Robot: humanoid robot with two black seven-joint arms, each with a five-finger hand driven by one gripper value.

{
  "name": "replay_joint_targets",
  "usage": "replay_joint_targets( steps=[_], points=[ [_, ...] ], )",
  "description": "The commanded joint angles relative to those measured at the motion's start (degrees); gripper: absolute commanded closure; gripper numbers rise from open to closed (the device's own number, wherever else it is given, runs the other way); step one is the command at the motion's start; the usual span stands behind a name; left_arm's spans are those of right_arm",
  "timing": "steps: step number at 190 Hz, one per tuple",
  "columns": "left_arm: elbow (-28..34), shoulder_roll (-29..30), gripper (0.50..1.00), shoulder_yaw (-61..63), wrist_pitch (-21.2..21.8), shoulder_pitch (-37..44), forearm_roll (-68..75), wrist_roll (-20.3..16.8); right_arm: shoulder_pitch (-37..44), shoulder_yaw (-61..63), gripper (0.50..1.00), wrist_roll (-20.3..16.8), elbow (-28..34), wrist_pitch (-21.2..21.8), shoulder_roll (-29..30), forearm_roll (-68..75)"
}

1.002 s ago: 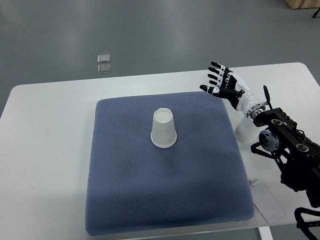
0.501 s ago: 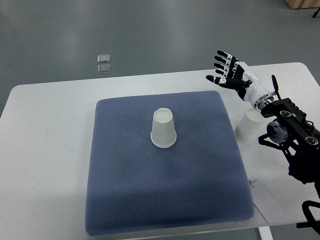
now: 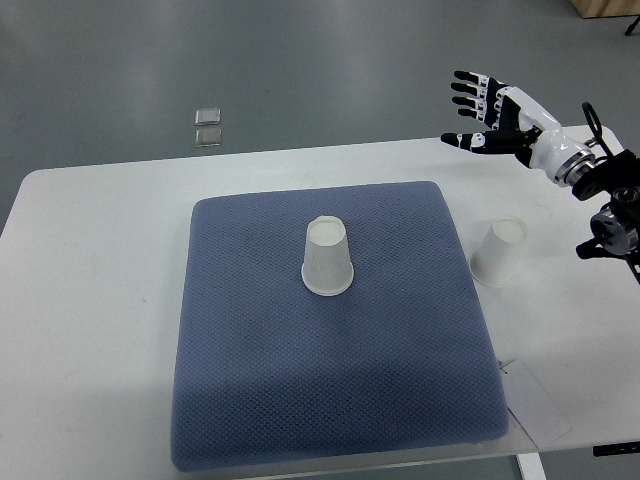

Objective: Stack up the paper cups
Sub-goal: 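Move the right hand over the standing white paper cup, then close the right hand around the white cup and lift it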

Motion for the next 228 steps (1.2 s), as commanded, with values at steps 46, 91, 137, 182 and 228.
replay_joint_targets(
  steps=[46, 91, 137, 182, 228],
  points=[
    [0.0, 0.0, 0.5, 0.0, 0.0, 0.0, 0.0, 0.05, 10.12, -21.57, 0.583, 7.52, 7.8, 5.3, -19.35, -17.29],
    [0.0, 0.0, 0.5, 0.0, 0.0, 0.0, 0.0, 0.05, 12.93, -32.99, 0.583, 9.01, 11.32, 5.56, -23.22, -27.49],
    [0.0, 0.0, 0.5, 0.0, 0.0, 0.0, 0.0, 0.05, 13.29, -38.18, 0.583, 9.45, 10.97, 4.77, -23.22, -31.97],
    [0.0, 0.0, 0.5, 0.0, 0.0, 0.0, 0.0, -0.04, 14.87, -41.08, 0.585, 9.37, 8.86, 3.01, -22.52, -34.34],
    [0.0, 0.0, 0.5, 0.0, 0.0, 0.0, 0.0, 0.05, 16.45, -45.22, 0.587, 9.28, 5.61, -0.33, -21.29, -34.96]
  ],
)
